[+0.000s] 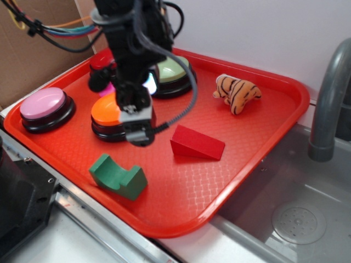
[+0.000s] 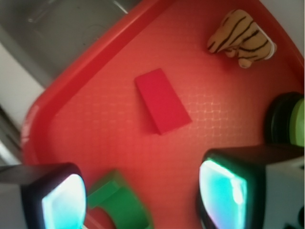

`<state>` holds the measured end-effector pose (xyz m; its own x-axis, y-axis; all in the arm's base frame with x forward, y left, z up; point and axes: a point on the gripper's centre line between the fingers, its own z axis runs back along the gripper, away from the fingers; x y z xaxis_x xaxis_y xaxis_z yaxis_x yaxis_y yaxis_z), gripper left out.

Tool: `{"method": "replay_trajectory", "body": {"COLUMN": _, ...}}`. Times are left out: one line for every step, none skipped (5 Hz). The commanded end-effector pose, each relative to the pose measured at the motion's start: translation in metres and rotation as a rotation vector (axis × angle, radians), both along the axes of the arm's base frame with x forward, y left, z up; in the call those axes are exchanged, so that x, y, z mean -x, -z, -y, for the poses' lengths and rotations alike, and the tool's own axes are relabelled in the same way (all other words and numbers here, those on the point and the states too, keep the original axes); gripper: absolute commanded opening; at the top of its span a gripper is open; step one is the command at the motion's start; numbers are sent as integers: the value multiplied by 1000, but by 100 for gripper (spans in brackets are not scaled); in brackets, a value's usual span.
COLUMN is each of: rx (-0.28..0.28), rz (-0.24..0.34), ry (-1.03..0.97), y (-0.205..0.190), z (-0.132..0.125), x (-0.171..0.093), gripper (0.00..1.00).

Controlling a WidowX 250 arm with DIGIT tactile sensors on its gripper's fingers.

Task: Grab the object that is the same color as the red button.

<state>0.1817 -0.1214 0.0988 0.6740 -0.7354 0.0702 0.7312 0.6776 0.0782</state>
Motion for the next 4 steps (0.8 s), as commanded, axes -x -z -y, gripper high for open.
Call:
{"method": "replay_trajectory", "body": {"rx": -24, "rz": -63, "ry": 83, "y": 32, "z": -11, "x": -23, "gripper": 100}}
{"method": "replay_trajectory", "body": {"rx": 7, "rz": -72, "ry": 177, "y": 41, "z": -11, "x": -36, "gripper": 100}}
{"method": "replay_trajectory", "body": {"rx": 13, "rz": -125, "ry": 353, "y": 53, "z": -1, "x": -41, "gripper": 100}}
{"method": "replay_trajectory", "body": {"rx": 11, "rz": -140, "ry": 392, "y": 61, "z": 3, "x": -42, "gripper": 100}}
